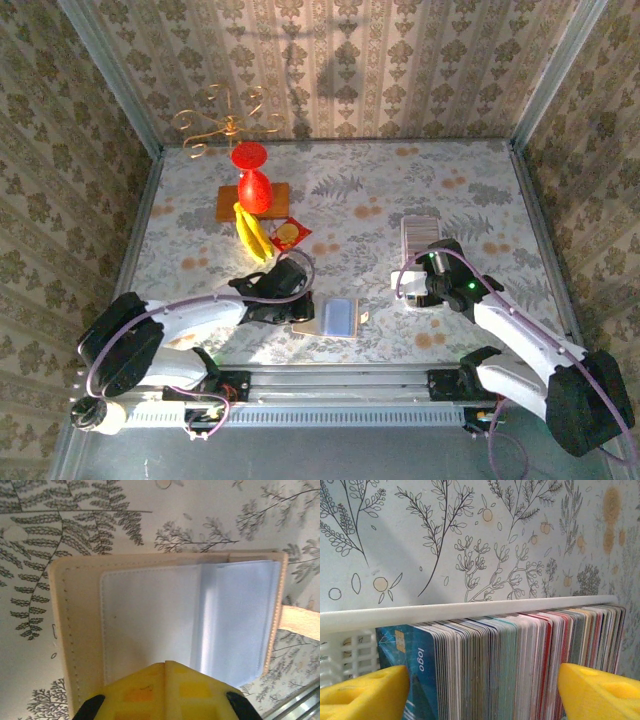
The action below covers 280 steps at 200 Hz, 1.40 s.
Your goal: Put the credit cards into the card holder
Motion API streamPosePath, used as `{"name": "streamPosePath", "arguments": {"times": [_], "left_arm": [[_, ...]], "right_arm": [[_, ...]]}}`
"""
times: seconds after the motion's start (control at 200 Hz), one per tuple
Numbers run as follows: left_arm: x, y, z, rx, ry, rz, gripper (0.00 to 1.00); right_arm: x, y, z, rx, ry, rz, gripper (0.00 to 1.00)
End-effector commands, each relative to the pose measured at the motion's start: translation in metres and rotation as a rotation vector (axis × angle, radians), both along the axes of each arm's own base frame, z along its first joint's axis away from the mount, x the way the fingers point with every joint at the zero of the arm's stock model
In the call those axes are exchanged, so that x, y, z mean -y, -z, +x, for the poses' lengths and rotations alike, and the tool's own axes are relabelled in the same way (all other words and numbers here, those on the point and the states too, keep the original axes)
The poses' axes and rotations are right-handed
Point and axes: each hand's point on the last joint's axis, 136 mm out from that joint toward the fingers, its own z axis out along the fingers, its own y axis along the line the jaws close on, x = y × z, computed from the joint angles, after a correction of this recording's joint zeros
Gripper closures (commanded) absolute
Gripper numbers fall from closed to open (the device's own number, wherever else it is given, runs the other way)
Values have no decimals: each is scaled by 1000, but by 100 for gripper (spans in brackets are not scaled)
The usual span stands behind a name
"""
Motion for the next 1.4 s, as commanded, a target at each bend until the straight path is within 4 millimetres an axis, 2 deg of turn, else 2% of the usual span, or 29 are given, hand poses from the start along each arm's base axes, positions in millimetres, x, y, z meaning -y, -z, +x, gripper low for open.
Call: {"name": "streamPosePath", "arguments": {"times": [0.0,0.08,0.225,0.475,0.695,0.925,1.395], "left_arm": [[-4,-5,1,10,-10,1,98],[-5,-6,1,15,-15,-1,98],[-6,-6,1,16,-15,-2,98],[-6,-9,0,20,-21,-14,98],[-10,-8,-2,18,-36,-15,99],[-12,-5,-4,8,-45,-17,99],[-12,-2,-6,2,-49,-10,99]], "right_arm": [[1,0,3,4,-15,-13,26],[2,0,3,3,-14,-19,30],[5,-1,0,-4,-13,-31,46],[6,-1,-7,-21,-15,-32,59],[6,-7,-7,-12,-11,-27,65],[6,-10,-8,-6,-12,-21,79],[5,-20,-4,16,-10,-10,88]]}}
